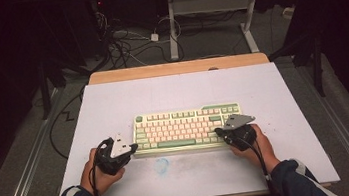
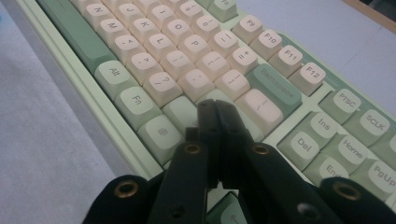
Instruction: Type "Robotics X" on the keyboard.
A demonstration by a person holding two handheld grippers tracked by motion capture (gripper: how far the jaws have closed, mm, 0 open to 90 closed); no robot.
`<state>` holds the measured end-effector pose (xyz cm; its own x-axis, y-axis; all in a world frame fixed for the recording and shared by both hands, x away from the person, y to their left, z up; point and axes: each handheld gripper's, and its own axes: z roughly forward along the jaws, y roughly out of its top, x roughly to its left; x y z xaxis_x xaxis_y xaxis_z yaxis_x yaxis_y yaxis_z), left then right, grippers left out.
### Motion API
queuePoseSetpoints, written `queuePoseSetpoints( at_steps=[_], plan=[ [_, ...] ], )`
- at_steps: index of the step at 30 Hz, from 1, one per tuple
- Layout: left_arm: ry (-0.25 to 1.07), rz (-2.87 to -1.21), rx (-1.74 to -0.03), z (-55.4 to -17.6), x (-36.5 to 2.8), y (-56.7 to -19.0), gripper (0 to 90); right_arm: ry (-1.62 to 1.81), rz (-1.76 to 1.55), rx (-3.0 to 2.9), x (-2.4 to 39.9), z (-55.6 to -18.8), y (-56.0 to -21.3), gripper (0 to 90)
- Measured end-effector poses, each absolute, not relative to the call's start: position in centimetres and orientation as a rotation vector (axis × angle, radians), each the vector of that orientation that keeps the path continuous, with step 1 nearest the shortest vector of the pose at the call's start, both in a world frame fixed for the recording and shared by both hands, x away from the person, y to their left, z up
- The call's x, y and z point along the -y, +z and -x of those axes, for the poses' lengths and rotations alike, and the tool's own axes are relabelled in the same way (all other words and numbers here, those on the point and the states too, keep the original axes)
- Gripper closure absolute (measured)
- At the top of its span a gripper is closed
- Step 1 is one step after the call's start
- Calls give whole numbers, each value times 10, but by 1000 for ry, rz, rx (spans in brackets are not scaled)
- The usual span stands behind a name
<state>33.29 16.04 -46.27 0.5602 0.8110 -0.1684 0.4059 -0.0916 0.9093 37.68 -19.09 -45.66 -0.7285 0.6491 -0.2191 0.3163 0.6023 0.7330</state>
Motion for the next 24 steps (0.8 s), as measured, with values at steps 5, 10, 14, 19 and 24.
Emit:
queuePoseSetpoints(
  at_steps=[5, 10, 14, 19, 24],
  plan=[
    [455, -1711, -1021, -343, -153, -457, 873, 948, -762, -2359, 191, -377, -457, 900],
    [412, -1716, -1022, -357, -139, -450, 872, 948, -763, -2359, 191, -377, -457, 900],
    [386, -1731, -1007, -367, -124, -448, 871, 950, -770, -2360, 191, -377, -457, 900],
    [357, -1778, -997, -376, -106, -452, 871, 948, -768, -2359, 191, -377, -457, 900],
    [351, -1810, -987, -378, -97, -456, 867, 949, -765, -2359, 191, -377, -457, 900]
  ],
)
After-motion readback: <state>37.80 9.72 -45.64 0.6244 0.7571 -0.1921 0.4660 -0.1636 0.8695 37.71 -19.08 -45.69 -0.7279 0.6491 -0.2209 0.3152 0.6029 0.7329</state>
